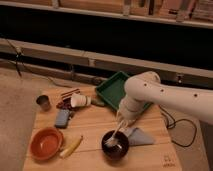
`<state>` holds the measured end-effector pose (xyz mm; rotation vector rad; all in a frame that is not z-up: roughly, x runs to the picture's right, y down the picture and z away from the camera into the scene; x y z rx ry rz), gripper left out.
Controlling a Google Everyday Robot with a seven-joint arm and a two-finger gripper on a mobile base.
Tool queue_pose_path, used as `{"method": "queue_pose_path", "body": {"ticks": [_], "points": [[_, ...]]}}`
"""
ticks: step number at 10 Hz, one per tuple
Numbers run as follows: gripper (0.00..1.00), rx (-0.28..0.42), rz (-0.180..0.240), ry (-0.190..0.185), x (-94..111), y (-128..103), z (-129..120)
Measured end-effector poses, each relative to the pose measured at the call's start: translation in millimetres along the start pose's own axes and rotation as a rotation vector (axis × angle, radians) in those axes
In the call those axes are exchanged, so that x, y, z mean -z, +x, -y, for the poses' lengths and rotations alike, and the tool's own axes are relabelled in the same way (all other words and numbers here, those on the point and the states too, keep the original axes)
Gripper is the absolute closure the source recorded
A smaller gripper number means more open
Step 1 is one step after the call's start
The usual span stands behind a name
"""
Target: Wipe purple bowl with brush
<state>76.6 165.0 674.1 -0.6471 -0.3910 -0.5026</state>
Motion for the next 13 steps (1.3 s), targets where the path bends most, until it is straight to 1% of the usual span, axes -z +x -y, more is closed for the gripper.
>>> {"method": "queue_pose_path", "body": {"ticks": [2, 4, 6, 8, 10, 11, 12, 13], "points": [[1.0, 0.03, -0.013, -0.002, 6.1, -15.5, -8.6], [1.0, 0.018, -0.024, 0.0, 14.1, -17.0, -26.0], [1.0, -0.014, -0.024, -0.003, 18.2, -13.4, -48.4], [1.0, -0.08, -0.023, -0.006, 19.6, 0.9, -69.0], [1.0, -0.173, -0.047, -0.014, 24.2, 21.5, -84.1], [1.0, -0.237, -0.073, -0.024, 28.6, 37.6, -92.6], [1.0, -0.262, -0.086, -0.029, 30.6, 44.7, -92.3], [1.0, -0.286, -0.1, -0.037, 32.1, 55.3, -86.1]]}}
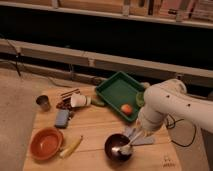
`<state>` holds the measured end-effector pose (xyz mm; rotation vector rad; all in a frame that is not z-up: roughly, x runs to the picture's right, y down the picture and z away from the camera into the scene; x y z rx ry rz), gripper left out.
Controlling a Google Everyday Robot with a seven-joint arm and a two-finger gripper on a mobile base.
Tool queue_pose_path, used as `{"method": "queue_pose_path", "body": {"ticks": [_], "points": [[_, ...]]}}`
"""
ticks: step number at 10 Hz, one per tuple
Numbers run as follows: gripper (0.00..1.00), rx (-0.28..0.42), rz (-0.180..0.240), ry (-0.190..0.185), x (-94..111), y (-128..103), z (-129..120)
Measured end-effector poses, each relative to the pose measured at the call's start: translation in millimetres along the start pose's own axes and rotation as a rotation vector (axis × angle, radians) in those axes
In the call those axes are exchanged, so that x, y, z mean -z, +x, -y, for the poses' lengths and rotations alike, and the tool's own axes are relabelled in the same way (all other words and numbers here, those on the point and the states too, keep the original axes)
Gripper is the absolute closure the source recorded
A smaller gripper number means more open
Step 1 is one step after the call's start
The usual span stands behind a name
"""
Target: Wipe purple bowl with brush
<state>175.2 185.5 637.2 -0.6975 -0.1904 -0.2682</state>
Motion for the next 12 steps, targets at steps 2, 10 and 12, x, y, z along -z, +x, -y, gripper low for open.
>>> {"method": "queue_pose_path", "body": {"ticks": [2, 10, 12], "points": [[1.0, -0.007, -0.01, -0.01, -2.1, 9.0, 22.8], [1.0, 0.218, 0.04, -0.02, -34.1, -58.3, 104.5], [1.0, 0.318, 0.052, -0.022, -37.3, -95.3, 115.0]]}}
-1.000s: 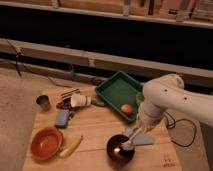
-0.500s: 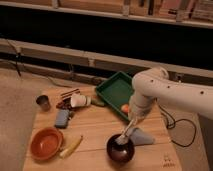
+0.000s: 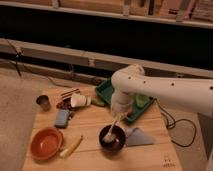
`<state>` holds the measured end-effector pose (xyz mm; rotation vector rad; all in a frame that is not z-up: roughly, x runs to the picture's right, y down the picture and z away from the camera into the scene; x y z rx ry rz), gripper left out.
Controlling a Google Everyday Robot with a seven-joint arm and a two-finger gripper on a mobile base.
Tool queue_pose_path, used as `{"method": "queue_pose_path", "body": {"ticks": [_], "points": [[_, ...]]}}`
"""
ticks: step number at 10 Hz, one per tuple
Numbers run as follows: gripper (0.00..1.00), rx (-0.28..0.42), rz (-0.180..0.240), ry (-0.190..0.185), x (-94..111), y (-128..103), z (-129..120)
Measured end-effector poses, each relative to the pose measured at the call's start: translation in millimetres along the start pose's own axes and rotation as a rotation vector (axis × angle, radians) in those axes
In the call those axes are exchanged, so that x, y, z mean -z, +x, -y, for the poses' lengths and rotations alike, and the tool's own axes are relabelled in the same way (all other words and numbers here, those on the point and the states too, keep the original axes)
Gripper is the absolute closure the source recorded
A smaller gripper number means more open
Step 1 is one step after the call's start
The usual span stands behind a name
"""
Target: Wipe purple bowl with brush
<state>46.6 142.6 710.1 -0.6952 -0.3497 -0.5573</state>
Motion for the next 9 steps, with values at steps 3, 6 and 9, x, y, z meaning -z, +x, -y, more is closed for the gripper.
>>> {"method": "queue_pose_path", "body": {"ticks": [3, 6, 9], "points": [[1.0, 0.139, 0.012, -0.01, -1.2, -47.8, 5.5], [1.0, 0.155, 0.042, -0.036, -9.6, -64.9, -23.7], [1.0, 0.039, 0.014, -0.046, -7.6, -27.3, -51.3]]}}
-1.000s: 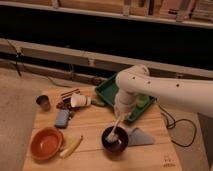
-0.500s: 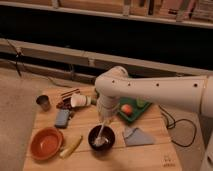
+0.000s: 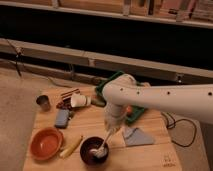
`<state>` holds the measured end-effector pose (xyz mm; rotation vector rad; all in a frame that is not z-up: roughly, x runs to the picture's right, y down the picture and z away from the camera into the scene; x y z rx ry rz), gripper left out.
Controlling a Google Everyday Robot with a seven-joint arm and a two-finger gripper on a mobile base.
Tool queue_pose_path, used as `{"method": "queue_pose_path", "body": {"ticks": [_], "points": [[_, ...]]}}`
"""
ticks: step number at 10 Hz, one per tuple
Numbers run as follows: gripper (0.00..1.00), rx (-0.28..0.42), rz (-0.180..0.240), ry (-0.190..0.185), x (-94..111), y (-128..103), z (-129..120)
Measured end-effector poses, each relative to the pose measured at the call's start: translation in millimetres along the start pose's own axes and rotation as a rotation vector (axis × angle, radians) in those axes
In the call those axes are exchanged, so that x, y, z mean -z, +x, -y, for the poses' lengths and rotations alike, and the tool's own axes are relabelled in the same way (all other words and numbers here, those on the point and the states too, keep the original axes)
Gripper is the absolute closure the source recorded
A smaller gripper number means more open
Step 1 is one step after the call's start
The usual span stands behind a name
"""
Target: Wipe purple bowl with brush
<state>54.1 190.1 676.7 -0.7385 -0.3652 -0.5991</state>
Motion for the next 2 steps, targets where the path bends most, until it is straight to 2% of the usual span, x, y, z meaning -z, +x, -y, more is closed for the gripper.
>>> {"method": "queue_pose_path", "body": {"ticks": [2], "points": [[1.0, -0.116, -0.035, 0.011, 6.5, 38.4, -15.4]]}}
